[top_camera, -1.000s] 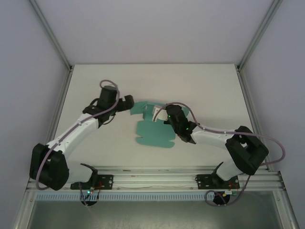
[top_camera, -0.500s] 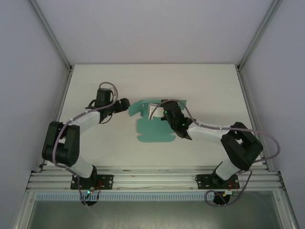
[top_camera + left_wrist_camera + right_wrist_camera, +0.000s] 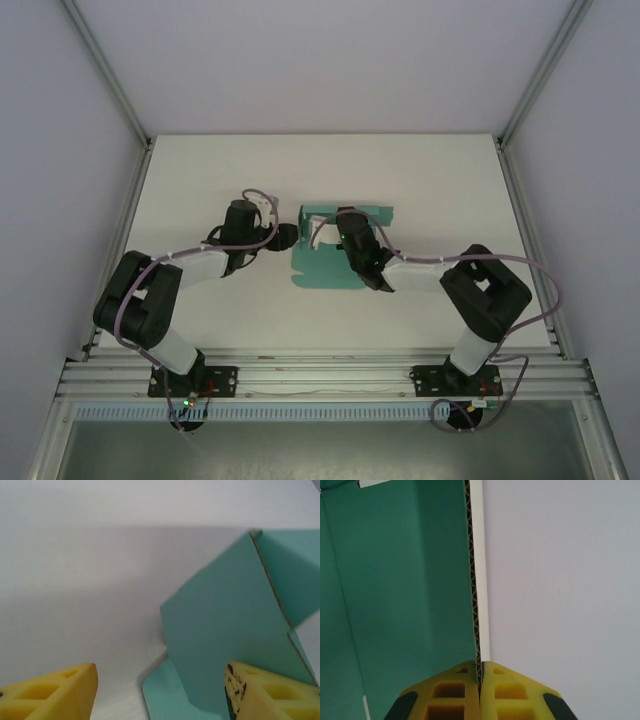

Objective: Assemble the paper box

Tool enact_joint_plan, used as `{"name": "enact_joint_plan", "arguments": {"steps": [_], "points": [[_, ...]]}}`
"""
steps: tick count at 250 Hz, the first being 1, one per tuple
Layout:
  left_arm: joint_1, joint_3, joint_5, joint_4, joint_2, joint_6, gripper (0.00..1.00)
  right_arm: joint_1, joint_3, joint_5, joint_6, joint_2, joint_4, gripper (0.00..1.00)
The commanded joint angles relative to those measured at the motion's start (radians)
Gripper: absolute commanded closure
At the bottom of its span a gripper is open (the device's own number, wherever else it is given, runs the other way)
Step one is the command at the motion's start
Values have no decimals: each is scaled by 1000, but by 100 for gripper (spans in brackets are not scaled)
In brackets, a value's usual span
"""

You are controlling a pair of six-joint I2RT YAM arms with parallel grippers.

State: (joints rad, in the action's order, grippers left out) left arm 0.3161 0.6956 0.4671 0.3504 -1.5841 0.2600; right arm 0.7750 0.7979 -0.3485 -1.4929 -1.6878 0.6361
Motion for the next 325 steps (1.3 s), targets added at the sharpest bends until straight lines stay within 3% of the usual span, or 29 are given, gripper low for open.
{"name": "enact_joint_plan", "arguments": {"steps": [1, 38, 80, 135, 166, 220, 257, 294, 325], "points": [[31, -53, 8, 143, -9, -51, 32, -4, -39, -53, -54, -15, 134, 100], [49, -122, -5, 268, -9, -66, 32, 13, -57, -63, -74, -28, 200, 100], [70, -93, -27, 277, -45, -111, 32, 39, -115, -26, -111, -14, 175, 100], [106, -68, -64, 301, -108, -158, 32, 63, -171, -19, -172, -67, 310, 100], [110, -72, -118, 325, -116, -159, 33, 78, -202, -1, -197, -64, 240, 100], [126, -95, -119, 442, -133, -189, 33, 88, -219, 3, -150, -67, 158, 100], [129, -91, -97, 522, -148, -191, 33, 82, -157, 38, -30, -6, -72, 100], [129, -39, -76, 539, -165, -188, 41, 57, -69, 112, 73, 48, -313, 100], [129, -4, -7, 550, -181, -184, 49, 25, -38, 130, 85, 38, -334, 100]]}}
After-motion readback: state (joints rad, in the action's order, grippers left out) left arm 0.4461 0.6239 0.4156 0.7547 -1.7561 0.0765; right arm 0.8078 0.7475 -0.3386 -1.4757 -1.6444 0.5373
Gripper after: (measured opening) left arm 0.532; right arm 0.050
